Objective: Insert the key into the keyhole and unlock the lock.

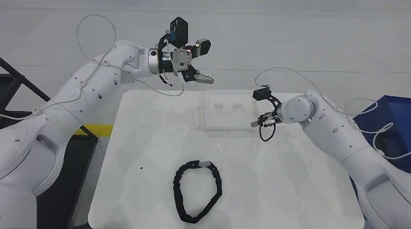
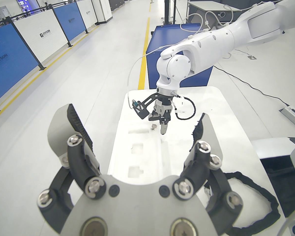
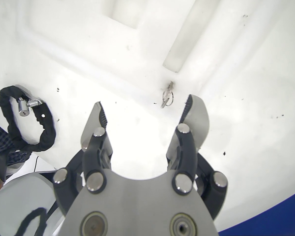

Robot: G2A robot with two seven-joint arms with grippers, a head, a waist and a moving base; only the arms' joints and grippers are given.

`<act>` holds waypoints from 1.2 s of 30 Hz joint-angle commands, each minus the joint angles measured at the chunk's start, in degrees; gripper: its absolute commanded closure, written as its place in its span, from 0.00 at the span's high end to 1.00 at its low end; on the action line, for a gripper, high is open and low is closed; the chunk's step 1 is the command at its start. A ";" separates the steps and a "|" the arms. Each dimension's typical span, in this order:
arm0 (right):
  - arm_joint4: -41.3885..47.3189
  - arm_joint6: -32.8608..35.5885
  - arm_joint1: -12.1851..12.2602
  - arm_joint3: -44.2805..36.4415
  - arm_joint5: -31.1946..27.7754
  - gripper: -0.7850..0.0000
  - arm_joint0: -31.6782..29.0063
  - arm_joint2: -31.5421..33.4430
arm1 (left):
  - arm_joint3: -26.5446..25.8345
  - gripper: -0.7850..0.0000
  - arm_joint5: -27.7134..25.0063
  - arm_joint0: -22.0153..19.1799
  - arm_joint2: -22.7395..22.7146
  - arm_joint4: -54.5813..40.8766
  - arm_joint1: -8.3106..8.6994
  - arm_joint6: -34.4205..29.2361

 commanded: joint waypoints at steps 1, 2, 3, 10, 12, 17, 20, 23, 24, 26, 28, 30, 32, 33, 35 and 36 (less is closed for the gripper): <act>-0.23 -0.12 -0.49 0.91 0.81 0.48 0.26 -0.18 | 0.00 1.00 0.00 0.00 0.00 0.00 0.00 0.00; -0.30 -0.23 -0.75 1.47 1.25 0.46 0.41 -0.23 | 0.00 1.00 0.00 0.00 0.00 0.00 0.00 0.00; -0.60 -0.21 -1.00 1.90 1.56 0.46 0.60 -0.34 | 0.00 1.00 0.00 0.00 0.00 0.00 0.00 0.00; 0.05 -1.44 -2.41 5.20 2.04 0.39 1.08 0.11 | 0.00 1.00 0.00 0.00 0.00 0.00 0.00 0.00; 0.04 -1.73 -2.82 5.77 1.85 0.36 1.10 0.09 | 0.00 1.00 0.00 0.00 0.00 0.00 0.00 0.00; -0.03 -1.92 -3.85 7.32 1.50 0.28 1.31 0.02 | 0.00 1.00 0.00 0.00 0.00 0.00 0.00 0.00; -0.03 -1.66 -4.51 8.52 1.86 0.25 1.43 -0.08 | 0.00 1.00 0.00 0.00 0.00 0.00 0.00 0.00; -0.57 -1.60 -5.25 9.66 2.97 0.24 1.70 -0.36 | 0.00 1.00 0.00 0.00 0.00 0.00 0.00 0.00; -0.53 -1.57 -5.50 10.11 3.24 0.23 1.73 -0.39 | 0.00 1.00 0.00 0.00 0.00 0.00 0.00 0.00; -0.39 -1.53 -5.98 10.87 3.57 0.18 1.88 -0.38 | 0.00 1.00 0.00 0.00 0.00 0.00 0.00 0.00; -0.59 -1.36 -6.45 11.81 4.25 0.16 2.05 -0.50 | 0.00 1.00 0.00 0.00 0.00 0.00 0.00 0.00; -0.80 -1.43 -6.93 12.53 4.41 0.15 2.18 -0.61 | 0.00 1.00 0.00 0.00 0.00 0.00 0.00 0.00; -1.19 -1.56 -7.38 13.37 4.79 0.13 2.33 -0.74 | 0.00 1.00 0.00 0.00 0.00 0.00 0.00 0.00; -1.39 -1.66 -7.60 13.76 5.04 0.11 2.41 -0.80 | 0.00 1.00 0.00 0.00 0.00 0.00 0.00 0.00; -1.77 -1.78 -8.04 14.46 5.41 0.03 2.56 -0.90 | 0.00 1.00 0.00 0.00 0.00 0.00 0.00 0.00; -1.75 -1.75 -8.23 14.81 5.33 0.01 2.61 -0.88 | 0.00 1.00 0.00 0.00 0.00 0.00 0.00 0.00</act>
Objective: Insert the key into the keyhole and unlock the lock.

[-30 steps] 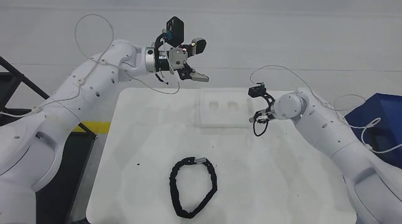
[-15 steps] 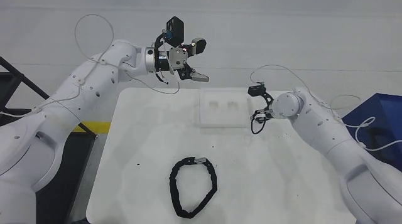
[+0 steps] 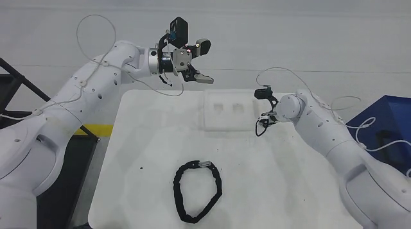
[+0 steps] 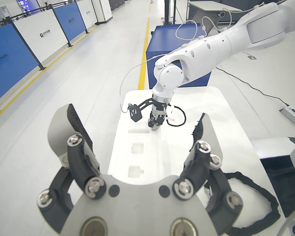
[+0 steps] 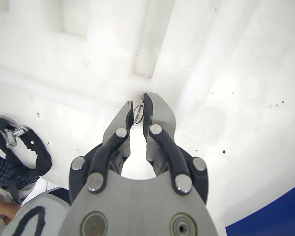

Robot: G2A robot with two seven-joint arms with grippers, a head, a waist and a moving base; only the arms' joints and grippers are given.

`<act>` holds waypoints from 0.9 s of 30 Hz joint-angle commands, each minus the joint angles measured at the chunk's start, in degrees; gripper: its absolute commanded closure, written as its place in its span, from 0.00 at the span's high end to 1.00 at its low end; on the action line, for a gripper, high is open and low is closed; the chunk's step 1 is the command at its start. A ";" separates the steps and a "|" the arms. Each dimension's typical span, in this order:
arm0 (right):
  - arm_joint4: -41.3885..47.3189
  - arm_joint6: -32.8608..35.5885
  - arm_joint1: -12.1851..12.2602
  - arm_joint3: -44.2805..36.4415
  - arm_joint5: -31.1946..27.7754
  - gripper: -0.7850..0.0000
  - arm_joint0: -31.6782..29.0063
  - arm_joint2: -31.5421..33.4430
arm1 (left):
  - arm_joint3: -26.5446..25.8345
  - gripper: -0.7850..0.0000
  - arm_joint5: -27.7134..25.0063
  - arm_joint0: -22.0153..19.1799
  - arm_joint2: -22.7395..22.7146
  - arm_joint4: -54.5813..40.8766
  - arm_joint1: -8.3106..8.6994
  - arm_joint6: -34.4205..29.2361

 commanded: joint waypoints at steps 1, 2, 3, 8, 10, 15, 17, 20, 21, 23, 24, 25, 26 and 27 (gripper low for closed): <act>-0.06 -0.03 -0.31 0.62 -0.10 0.00 0.14 0.05 | 0.00 1.00 0.00 0.00 0.00 0.00 0.00 0.00; -0.26 0.00 -0.48 0.99 0.05 0.00 0.26 0.03 | 0.00 1.00 0.00 0.00 0.00 0.00 0.00 0.00; -0.29 0.06 -0.63 1.34 0.20 0.00 0.43 0.11 | 0.00 1.00 0.00 0.00 0.00 0.00 0.00 0.00; -0.90 0.93 -1.15 2.16 0.58 0.00 1.53 0.55 | 0.00 1.00 0.00 0.00 0.00 0.00 0.00 0.00; -1.04 1.43 -1.23 2.23 0.68 0.00 1.96 0.86 | 0.00 1.00 0.00 0.00 0.00 0.00 0.00 0.00; -1.71 2.86 -1.17 1.91 0.77 0.00 2.73 1.60 | 0.00 1.00 0.00 0.00 0.00 0.00 0.00 0.00; -1.98 3.43 -1.04 1.66 0.80 0.00 2.99 1.99 | 0.00 1.00 0.00 0.00 0.00 0.00 0.00 0.00; -2.10 3.77 -0.66 0.95 0.63 0.00 3.30 2.88 | 0.00 1.00 0.00 0.00 0.00 0.00 0.00 0.00; -2.08 3.90 -0.47 0.64 0.42 0.00 3.33 3.25 | 0.00 1.00 0.00 0.00 0.00 0.00 0.00 0.00; -1.51 4.21 0.01 -0.15 -0.40 0.00 3.33 4.27 | 0.00 1.00 0.00 0.00 0.00 0.00 0.00 0.00; -0.91 4.39 0.32 -0.47 -1.03 0.00 3.22 4.95 | 0.00 1.00 0.00 0.00 0.00 0.00 0.00 0.00; 0.00 4.56 0.68 -0.82 -1.94 0.00 3.09 5.80 | 0.00 1.00 0.00 0.00 0.00 0.00 0.00 0.00; 0.86 4.75 1.07 -1.18 -2.79 0.00 2.95 6.67 | 0.00 1.00 0.00 0.00 0.00 0.00 0.00 0.00; 1.28 5.08 1.50 -1.34 -3.06 0.00 2.83 7.44 | 0.00 1.00 0.00 0.00 0.00 0.00 0.00 0.00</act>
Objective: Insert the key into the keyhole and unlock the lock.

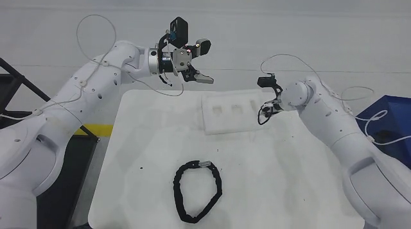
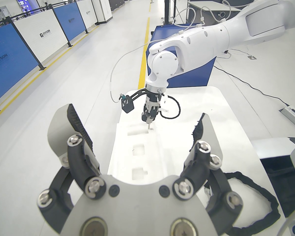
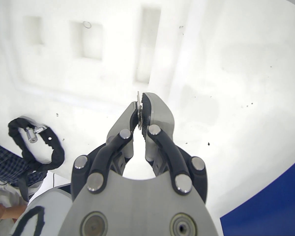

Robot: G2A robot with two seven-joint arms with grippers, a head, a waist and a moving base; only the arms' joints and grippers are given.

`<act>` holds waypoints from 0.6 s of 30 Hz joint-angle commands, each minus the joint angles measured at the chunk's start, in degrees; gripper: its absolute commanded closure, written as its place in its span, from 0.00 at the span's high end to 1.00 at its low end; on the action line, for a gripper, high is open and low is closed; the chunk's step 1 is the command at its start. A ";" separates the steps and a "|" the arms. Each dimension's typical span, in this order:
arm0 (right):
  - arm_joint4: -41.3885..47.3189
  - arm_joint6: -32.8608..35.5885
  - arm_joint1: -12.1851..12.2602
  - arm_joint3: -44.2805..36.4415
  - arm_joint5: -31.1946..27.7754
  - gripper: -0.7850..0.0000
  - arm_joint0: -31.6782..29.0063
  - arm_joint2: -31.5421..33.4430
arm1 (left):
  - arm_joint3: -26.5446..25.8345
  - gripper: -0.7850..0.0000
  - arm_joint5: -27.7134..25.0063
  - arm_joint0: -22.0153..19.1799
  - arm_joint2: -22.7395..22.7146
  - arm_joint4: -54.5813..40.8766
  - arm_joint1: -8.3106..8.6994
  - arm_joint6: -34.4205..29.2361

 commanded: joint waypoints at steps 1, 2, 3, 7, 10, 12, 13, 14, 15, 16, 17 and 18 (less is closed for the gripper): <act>0.83 0.35 0.75 -0.36 0.13 0.00 -0.17 1.48 | 0.00 1.00 0.00 0.00 0.00 0.00 0.00 0.00; 1.36 0.39 1.17 -1.06 -0.05 0.00 -0.46 2.30 | 0.00 1.00 0.00 0.00 0.00 0.00 0.00 0.00; 2.69 0.49 1.65 -1.79 -0.81 0.00 -0.92 3.43 | 0.00 1.00 0.00 0.00 0.00 0.00 0.00 0.00; 7.87 1.78 3.91 -4.89 -5.58 0.00 -3.60 8.28 | 0.00 1.00 0.00 0.00 0.00 0.00 0.00 0.00; 11.70 3.21 5.85 -8.03 -9.07 0.00 -6.20 12.35 | 0.00 1.00 0.00 0.00 0.00 0.00 0.00 0.00; 12.96 4.12 7.21 -10.63 -10.43 0.00 -7.87 14.98 | 0.00 1.00 0.00 0.00 0.00 0.00 0.00 0.00; 14.20 4.80 7.86 -12.36 -11.25 0.00 -8.99 16.41 | 0.00 1.00 0.00 0.00 0.00 0.00 0.00 0.00; 14.42 5.15 8.58 -14.04 -11.31 0.00 -9.90 17.83 | 0.00 1.00 0.00 0.00 0.00 0.00 0.00 0.00; 14.29 5.36 9.28 -16.05 -11.05 0.00 -10.93 19.18 | 0.00 1.00 0.00 0.00 0.00 0.00 0.00 0.00; 14.61 5.70 9.94 -18.48 -11.00 0.00 -12.12 20.59 | 0.00 1.00 0.00 0.00 0.00 0.00 0.00 0.00; 15.52 5.99 10.59 -20.79 -11.17 0.00 -13.54 22.17 | 0.00 1.00 0.00 0.00 0.00 0.00 0.00 0.00; 17.51 6.44 11.23 -22.86 -11.86 0.00 -15.17 24.04 | 0.00 1.00 0.00 0.00 0.00 0.00 0.00 0.00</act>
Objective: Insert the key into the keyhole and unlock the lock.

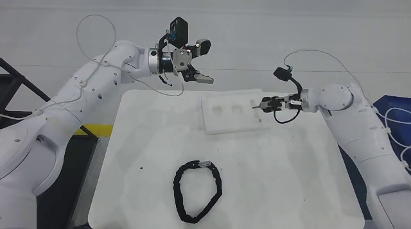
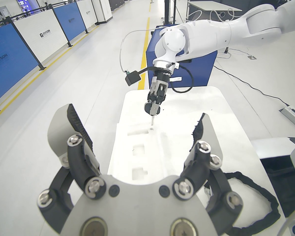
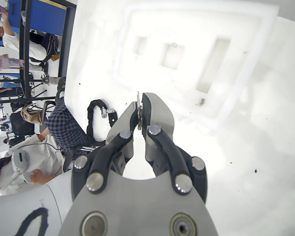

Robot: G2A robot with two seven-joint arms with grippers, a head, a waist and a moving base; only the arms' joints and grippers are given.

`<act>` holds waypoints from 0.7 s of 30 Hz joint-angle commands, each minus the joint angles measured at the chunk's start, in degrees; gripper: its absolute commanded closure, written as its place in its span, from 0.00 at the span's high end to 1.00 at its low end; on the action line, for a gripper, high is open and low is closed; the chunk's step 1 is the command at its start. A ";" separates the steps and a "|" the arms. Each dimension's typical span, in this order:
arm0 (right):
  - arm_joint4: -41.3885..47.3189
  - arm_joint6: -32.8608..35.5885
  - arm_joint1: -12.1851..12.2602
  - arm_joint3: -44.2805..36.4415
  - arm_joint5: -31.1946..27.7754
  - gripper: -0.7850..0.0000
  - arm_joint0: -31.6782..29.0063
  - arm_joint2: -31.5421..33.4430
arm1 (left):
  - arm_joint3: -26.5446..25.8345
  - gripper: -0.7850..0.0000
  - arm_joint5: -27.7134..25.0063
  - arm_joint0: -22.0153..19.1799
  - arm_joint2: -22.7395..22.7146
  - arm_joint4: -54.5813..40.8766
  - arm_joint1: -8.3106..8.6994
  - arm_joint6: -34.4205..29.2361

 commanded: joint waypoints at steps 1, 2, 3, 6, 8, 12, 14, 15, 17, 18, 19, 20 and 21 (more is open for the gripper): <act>2.74 1.05 1.14 -3.65 -0.89 0.00 -2.75 3.35 | 0.00 1.00 0.00 0.00 0.00 0.00 0.00 0.00; 3.54 1.60 1.77 -5.23 -1.05 0.00 -4.02 5.06 | 0.00 1.00 0.00 0.00 0.00 0.00 0.00 0.00; 4.62 1.88 2.34 -6.74 -1.17 0.00 -5.23 6.84 | 0.00 1.00 0.00 0.00 0.00 0.00 0.00 0.00; 8.01 3.20 3.74 -11.24 -1.69 0.00 -8.80 11.43 | 0.00 1.00 0.00 0.00 0.00 0.00 0.00 0.00; 10.43 4.22 4.48 -14.17 -2.23 0.00 -11.01 14.03 | 0.00 1.00 0.00 0.00 0.00 0.00 0.00 0.00; 12.48 4.42 5.60 -19.05 -1.81 0.00 -14.79 17.95 | 0.00 1.00 0.00 0.00 0.00 0.00 0.00 0.00; 13.68 4.48 6.13 -21.35 -1.47 0.00 -16.72 20.05 | 0.00 1.00 0.00 0.00 0.00 0.00 0.00 0.00; 13.73 4.11 6.41 -22.41 -1.06 0.00 -17.64 21.23 | 0.00 1.00 0.00 0.00 0.00 0.00 0.00 0.00; 13.94 3.00 6.88 -24.54 -0.24 0.00 -19.76 23.31 | 0.00 1.00 0.00 0.00 0.00 0.00 0.00 0.00; 14.40 2.42 7.07 -25.40 0.00 0.00 -20.85 24.31 | 0.00 1.00 0.00 0.00 0.00 0.00 0.00 0.00; 14.88 1.96 7.24 -26.15 0.06 0.00 -21.92 25.16 | 0.00 1.00 0.00 0.00 0.00 0.00 0.00 0.00; 15.12 1.40 7.39 -26.59 0.22 0.00 -22.90 25.94 | 0.00 1.00 0.00 0.00 0.00 0.00 0.00 0.00; 15.31 1.07 7.51 -27.04 0.38 0.00 -23.70 26.46 | 0.00 1.00 0.00 0.00 0.00 0.00 0.00 0.00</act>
